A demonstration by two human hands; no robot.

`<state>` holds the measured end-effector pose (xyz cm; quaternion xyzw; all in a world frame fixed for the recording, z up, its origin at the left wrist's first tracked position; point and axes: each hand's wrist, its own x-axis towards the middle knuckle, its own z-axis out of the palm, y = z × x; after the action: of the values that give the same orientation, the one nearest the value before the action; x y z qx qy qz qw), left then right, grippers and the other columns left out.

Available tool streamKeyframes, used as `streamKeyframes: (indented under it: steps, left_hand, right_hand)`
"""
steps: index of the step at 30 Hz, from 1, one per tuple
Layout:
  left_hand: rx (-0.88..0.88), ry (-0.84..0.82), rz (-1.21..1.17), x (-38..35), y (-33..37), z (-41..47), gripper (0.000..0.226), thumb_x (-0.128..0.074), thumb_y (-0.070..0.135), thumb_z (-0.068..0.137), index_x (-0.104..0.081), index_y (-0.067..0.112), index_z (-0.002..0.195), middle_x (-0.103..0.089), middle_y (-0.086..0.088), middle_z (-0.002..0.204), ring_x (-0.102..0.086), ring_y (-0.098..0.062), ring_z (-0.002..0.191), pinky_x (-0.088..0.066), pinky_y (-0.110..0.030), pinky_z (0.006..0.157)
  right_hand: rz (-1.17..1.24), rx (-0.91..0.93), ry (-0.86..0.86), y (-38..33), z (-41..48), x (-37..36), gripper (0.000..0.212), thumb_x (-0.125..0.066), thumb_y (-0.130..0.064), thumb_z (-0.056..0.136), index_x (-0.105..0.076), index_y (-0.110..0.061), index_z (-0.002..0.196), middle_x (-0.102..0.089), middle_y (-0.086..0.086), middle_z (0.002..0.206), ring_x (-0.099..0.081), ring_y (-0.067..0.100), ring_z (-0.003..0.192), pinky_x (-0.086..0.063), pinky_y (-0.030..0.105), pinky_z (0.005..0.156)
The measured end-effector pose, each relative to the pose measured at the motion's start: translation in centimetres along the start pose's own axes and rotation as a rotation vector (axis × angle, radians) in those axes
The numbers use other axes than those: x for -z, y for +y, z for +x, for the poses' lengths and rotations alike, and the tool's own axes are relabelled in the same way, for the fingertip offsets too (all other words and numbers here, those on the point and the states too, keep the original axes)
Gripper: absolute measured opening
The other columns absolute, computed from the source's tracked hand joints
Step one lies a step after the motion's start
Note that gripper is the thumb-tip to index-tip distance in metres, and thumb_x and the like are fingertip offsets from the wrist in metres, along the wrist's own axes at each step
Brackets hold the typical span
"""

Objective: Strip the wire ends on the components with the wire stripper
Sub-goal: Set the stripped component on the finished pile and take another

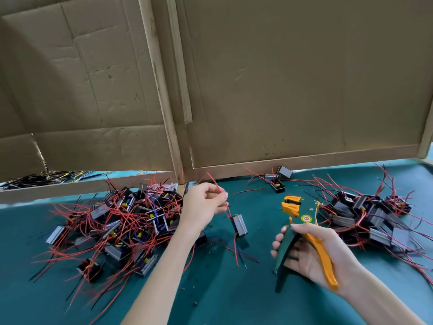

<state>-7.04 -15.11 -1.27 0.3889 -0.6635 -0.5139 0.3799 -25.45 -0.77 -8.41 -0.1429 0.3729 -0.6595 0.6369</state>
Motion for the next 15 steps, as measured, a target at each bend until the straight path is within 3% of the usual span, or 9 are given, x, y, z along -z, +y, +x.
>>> streamKeyframes:
  steps: [3, 6, 10, 13, 15]
  left_hand:
    - [0.069, -0.044, 0.097, 0.3, -1.1, 0.6, 0.023, -0.058, 0.002, 0.092, -0.051, 0.008, 0.113, -0.063, -0.006, 0.091, -0.066, -0.019, 0.079, -0.059, -0.022, 0.071]
    - [-0.063, -0.100, 0.444, 1.3, -1.4, 1.1, 0.030, -0.051, -0.008, 0.090, -0.058, 0.012, 0.111, -0.061, 0.000, 0.097, -0.062, -0.017, 0.085, -0.056, -0.028, 0.080]
    - [-0.258, -0.431, 0.763, 1.5, -1.9, 0.7, 0.051, -0.048, -0.016, 0.078, -0.068, 0.024, 0.102, -0.063, 0.008, 0.105, -0.053, -0.006, 0.100, -0.036, -0.003, 0.079]
    - [-0.355, -0.475, 0.813, 0.0, -2.8, 0.7, 0.028, -0.069, 0.004, 0.079, -0.070, 0.025, 0.097, -0.063, 0.006, 0.108, -0.049, -0.010, 0.106, -0.036, -0.022, 0.094]
    - [-0.393, -0.447, 0.793, -1.0, -3.5, 0.4, 0.015, -0.075, 0.015, 0.078, -0.071, 0.022, 0.091, -0.064, 0.005, 0.105, -0.051, -0.012, 0.104, -0.038, -0.033, 0.097]
  right_hand:
    - [0.008, 0.006, 0.002, -0.1, -0.1, 0.1, 0.021, -0.073, -0.007, 0.059, -0.071, 0.003, 0.077, -0.064, 0.023, 0.084, -0.068, 0.040, 0.076, -0.057, 0.050, 0.071]
    - [0.019, 0.005, 0.017, -0.1, 0.1, 0.1, 0.022, -0.073, -0.010, 0.058, -0.072, 0.003, 0.076, -0.065, 0.023, 0.083, -0.068, 0.040, 0.074, -0.057, 0.050, 0.071]
    - [0.027, -0.010, 0.004, 0.2, 0.4, 0.1, 0.028, -0.078, -0.006, 0.053, -0.070, 0.004, 0.078, -0.065, 0.023, 0.083, -0.068, 0.040, 0.074, -0.057, 0.050, 0.070]
    - [0.012, -0.028, -0.019, 0.4, 0.3, 0.1, 0.040, -0.086, -0.007, 0.041, -0.072, 0.003, 0.077, -0.065, 0.023, 0.083, -0.068, 0.040, 0.074, -0.057, 0.050, 0.071]
    - [0.007, -0.029, -0.024, 0.4, 0.2, 0.0, 0.031, -0.081, -0.007, 0.049, -0.072, 0.003, 0.077, -0.065, 0.023, 0.083, -0.068, 0.040, 0.074, -0.057, 0.050, 0.070]
